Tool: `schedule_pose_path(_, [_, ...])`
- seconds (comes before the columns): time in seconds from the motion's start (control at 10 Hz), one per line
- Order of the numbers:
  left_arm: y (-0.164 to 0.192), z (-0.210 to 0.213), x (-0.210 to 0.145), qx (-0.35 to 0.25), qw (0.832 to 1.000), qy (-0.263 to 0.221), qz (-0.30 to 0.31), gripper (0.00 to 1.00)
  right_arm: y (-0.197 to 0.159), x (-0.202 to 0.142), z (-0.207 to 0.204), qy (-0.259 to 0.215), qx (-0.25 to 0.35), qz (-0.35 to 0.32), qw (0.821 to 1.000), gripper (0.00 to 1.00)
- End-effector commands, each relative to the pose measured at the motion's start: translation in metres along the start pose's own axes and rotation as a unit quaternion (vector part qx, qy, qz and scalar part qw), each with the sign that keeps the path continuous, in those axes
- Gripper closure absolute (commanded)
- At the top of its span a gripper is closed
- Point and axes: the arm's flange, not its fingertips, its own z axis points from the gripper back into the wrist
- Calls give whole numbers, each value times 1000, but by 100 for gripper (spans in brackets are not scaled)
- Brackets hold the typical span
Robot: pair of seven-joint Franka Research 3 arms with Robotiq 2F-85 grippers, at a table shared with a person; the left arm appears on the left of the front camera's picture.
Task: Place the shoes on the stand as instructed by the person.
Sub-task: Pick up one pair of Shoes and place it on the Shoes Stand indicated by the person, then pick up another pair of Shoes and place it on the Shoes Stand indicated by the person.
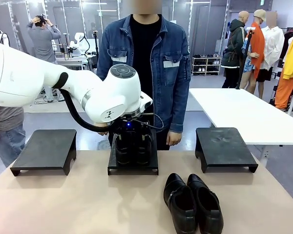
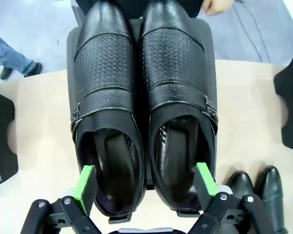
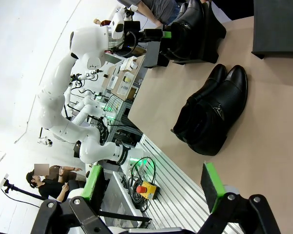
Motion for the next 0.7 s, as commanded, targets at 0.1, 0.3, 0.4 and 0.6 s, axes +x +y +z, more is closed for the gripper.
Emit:
schedule_pose_path(0.1, [1, -3, 2, -3, 1000, -5, 1, 0, 1, 0, 2, -1, 3, 7, 1000, 0])
schedule_pose_path(0.3, [1, -3, 2, -3, 1000, -5, 1, 0, 1, 0, 2, -1, 3, 7, 1000, 0])
schedule_pose_path(0.4, [1, -3, 2, -3, 1000, -5, 1, 0, 1, 0, 2, -1, 3, 7, 1000, 0])
schedule_pose_path(0.6, [1, -3, 2, -3, 1000, -5, 1, 0, 1, 0, 2, -1, 3, 7, 1000, 0])
